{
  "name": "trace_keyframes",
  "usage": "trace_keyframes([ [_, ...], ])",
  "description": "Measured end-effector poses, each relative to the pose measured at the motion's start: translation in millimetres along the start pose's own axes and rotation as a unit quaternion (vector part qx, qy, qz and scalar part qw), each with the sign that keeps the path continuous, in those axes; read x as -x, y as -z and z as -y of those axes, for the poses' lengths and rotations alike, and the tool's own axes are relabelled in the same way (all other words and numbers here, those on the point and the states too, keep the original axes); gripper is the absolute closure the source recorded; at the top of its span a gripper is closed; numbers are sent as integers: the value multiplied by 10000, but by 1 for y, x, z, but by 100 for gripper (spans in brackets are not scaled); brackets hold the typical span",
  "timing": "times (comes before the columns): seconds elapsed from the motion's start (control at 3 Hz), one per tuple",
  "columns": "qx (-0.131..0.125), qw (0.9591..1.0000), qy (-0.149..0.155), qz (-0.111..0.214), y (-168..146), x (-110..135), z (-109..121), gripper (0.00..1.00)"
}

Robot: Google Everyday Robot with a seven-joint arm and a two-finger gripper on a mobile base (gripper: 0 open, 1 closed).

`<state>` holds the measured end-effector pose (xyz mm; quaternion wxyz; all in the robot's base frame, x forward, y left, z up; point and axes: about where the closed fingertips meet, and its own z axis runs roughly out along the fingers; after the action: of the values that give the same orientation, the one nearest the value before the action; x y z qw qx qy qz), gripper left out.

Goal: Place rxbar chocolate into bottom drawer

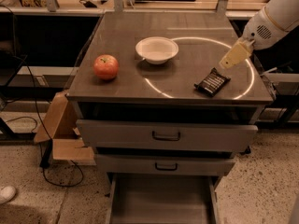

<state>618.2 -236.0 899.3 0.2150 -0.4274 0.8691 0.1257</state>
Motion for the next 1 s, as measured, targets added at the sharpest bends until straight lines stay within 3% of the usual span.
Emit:
trace_keyframes([
  [0.33, 0, 10000, 0, 0, 0, 0, 0, 5],
  [1.0, 0, 10000, 0, 0, 0, 0, 0, 0],
])
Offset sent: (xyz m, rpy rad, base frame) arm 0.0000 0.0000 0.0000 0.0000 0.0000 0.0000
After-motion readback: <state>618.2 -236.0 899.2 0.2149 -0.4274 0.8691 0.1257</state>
